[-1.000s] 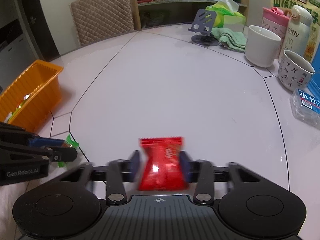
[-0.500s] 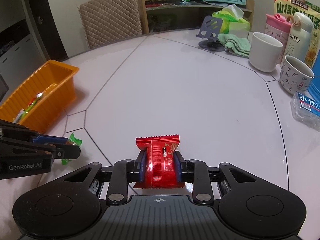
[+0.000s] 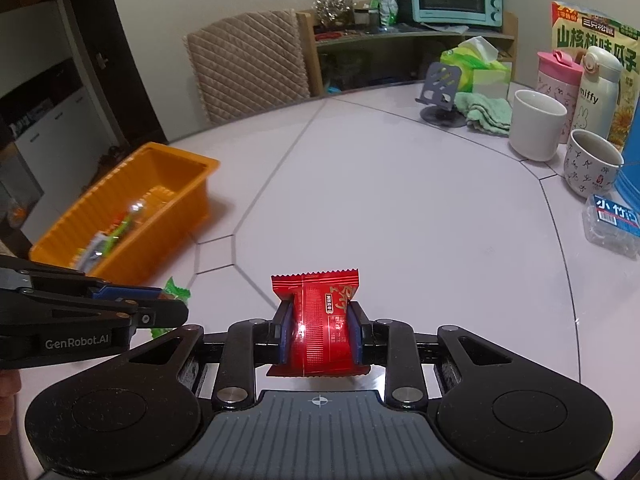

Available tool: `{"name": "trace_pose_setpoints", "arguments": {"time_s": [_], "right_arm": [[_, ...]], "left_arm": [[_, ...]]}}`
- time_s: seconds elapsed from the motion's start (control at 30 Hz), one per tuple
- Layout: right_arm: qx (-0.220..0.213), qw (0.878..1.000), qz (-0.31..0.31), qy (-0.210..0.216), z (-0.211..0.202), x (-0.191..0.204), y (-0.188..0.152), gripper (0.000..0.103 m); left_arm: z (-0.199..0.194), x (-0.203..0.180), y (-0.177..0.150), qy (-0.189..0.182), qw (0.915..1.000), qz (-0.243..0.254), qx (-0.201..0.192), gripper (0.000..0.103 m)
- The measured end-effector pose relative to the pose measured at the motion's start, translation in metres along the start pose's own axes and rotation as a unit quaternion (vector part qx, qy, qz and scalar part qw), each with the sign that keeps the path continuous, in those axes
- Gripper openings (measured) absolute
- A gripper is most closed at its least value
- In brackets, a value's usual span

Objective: Organize snacks
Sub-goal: 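Carry both snacks over the orange tray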

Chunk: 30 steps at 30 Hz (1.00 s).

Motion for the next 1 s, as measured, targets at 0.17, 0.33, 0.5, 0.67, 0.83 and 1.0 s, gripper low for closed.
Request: {"name": "trace_pose_setpoints", "arguments": {"time_s": [0.17,0.33,0.5,0.67,0.83,1.0], "right_arm": [[0.0,1.0,0.006,0.024,-0.017,0.019,-0.004,0.029],[0.005,0.999,0.005,0.051,-0.03,0.044,-0.009,0.029],[0.013,0.997,-0.008,0.075,-0.034,0.079,-0.012,0.029],[0.019,0.994,-0.021,0.102,-0.033,0.116,-0.012,0.029],[0.025,0.992,-0.029,0.124,-0.027,0.154,-0.011,0.029],[0.025,0.99,-0.036,0.131,-0.017,0.186,-0.006,0.029]], "left_arm": [[-0.032,0.011,-0.01,0.0,0.9997,-0.015,-0.018,0.017],[-0.063,0.029,-0.023,0.007,0.999,-0.031,-0.03,0.017],[-0.091,0.057,-0.038,0.02,0.9975,-0.055,-0.039,0.017],[-0.116,0.087,-0.049,0.035,0.9954,-0.074,-0.049,0.017],[-0.136,0.119,-0.056,0.048,0.9932,-0.088,-0.058,0.017],[-0.145,0.148,-0.056,0.057,0.9918,-0.094,-0.065,0.017]]}}
Point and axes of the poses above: each gripper's, at about its wrist camera, not at the fingertips, and z roughly the way its jaws point, x to its left, y to its top, the point moved 2 cm from there along z, roughly the way its jaws point
